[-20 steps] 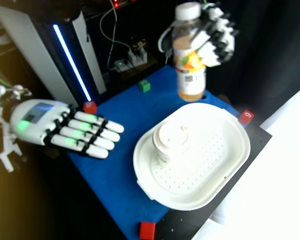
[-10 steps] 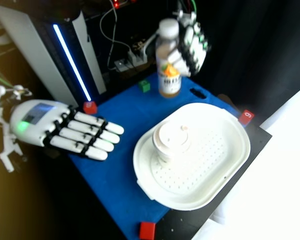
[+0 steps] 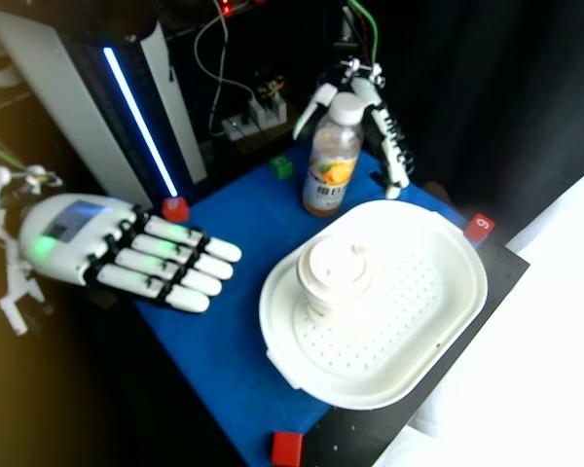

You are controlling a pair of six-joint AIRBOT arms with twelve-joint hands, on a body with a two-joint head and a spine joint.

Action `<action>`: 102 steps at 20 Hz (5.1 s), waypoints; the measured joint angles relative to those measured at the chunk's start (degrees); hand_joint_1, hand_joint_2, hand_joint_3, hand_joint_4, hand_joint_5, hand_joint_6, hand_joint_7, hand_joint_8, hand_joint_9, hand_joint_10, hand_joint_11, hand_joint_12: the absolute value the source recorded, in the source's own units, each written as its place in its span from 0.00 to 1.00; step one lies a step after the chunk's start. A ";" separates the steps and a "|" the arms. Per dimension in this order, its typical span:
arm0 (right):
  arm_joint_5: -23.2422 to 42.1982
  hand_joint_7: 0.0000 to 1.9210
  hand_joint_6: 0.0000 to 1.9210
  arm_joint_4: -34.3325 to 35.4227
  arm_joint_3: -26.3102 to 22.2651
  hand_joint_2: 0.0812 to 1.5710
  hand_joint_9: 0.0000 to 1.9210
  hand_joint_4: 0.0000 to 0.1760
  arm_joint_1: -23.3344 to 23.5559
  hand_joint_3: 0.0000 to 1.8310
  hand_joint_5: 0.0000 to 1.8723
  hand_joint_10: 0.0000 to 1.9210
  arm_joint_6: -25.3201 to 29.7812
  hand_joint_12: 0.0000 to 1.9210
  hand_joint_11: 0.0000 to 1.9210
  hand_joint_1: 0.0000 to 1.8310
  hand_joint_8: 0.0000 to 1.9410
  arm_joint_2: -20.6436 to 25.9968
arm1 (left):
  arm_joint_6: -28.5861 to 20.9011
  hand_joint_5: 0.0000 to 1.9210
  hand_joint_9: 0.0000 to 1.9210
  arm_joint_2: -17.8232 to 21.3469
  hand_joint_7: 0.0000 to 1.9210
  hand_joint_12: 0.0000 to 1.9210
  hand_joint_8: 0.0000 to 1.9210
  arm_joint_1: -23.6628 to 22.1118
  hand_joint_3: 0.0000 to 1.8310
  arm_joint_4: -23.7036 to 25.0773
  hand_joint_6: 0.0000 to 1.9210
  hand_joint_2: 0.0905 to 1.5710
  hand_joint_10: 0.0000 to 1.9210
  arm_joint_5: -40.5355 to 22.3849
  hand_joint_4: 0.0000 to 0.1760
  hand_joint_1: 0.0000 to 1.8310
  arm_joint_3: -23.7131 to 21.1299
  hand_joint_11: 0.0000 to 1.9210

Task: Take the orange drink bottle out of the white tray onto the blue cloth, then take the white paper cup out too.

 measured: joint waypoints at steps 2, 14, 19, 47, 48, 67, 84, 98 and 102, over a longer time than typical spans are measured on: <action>0.00 0.00 0.00 0.17 0.00 0.84 0.00 0.00 0.00 0.00 0.00 0.00 -0.02 0.01 0.01 0.22 0.00 0.00 | 1.99 0.00 0.00 2.23 0.00 0.00 0.00 2.75 0.00 -1.22 0.00 0.64 0.00 -1.70 0.99 0.26 -2.05 0.00; 0.31 0.00 0.00 -0.96 0.76 0.75 0.00 0.00 1.09 0.00 0.00 0.00 0.66 0.16 0.00 0.16 0.00 0.00 | 5.86 0.00 0.00 7.82 0.00 0.00 0.00 11.45 0.00 -7.56 0.00 0.55 0.00 -11.98 1.00 0.30 -6.91 0.00; 0.07 0.00 0.00 -0.94 0.90 0.74 0.00 0.00 1.07 0.00 0.00 0.00 1.36 0.08 0.00 0.16 0.00 0.00 | 5.90 0.00 0.00 6.34 0.00 0.00 0.00 8.20 0.00 -4.66 0.00 0.53 0.00 -8.59 1.00 0.32 -5.42 0.00; -24.26 0.00 0.00 -5.55 30.14 0.68 0.00 0.29 26.05 0.00 0.00 0.00 1.57 0.00 0.00 0.35 0.00 -28.30 | 8.44 0.00 0.00 9.49 0.00 0.00 0.00 17.44 0.00 -16.44 0.00 0.60 0.00 -18.78 0.67 0.36 -8.63 0.00; -24.50 0.00 0.00 -5.44 30.75 0.68 0.00 0.32 26.08 0.00 0.00 0.00 1.57 0.00 0.00 0.35 0.00 -28.72 | 8.44 0.00 0.00 9.42 0.00 0.00 0.00 17.49 0.00 -16.44 0.00 0.60 0.00 -18.78 0.65 0.36 -8.63 0.00; -26.99 0.27 0.79 -5.38 29.62 0.82 0.42 0.00 27.08 0.00 0.33 0.95 1.73 1.00 0.48 0.52 0.74 -27.36 | 8.37 0.00 0.00 8.72 0.00 0.00 0.00 17.49 0.01 -16.74 0.00 0.66 0.00 -18.88 0.77 0.37 -8.46 0.00; -6.12 0.26 0.81 -22.58 3.56 0.84 0.27 0.00 14.45 0.00 0.27 0.91 17.29 1.00 0.25 0.50 0.81 -2.19 | 7.65 0.00 0.00 8.72 0.00 0.00 0.00 18.29 0.00 -17.94 0.00 0.67 0.00 -20.22 0.62 0.36 -8.57 0.00; -6.21 0.00 0.00 -17.14 4.83 0.69 0.00 0.65 2.78 0.00 0.00 0.00 21.77 0.68 0.00 0.23 0.00 -5.07 | 7.61 0.00 0.00 8.35 0.00 0.00 0.00 18.29 0.00 -18.53 0.00 0.67 0.00 -20.24 0.76 0.33 -8.50 0.00; -6.40 0.00 0.00 -17.05 3.34 0.64 0.00 0.91 2.73 0.00 0.00 0.00 21.70 0.03 0.00 0.20 0.00 -3.13 | 7.58 0.00 0.00 8.37 0.00 0.00 0.00 18.29 0.01 -18.53 0.00 0.69 0.00 -20.26 0.72 0.34 -8.50 0.00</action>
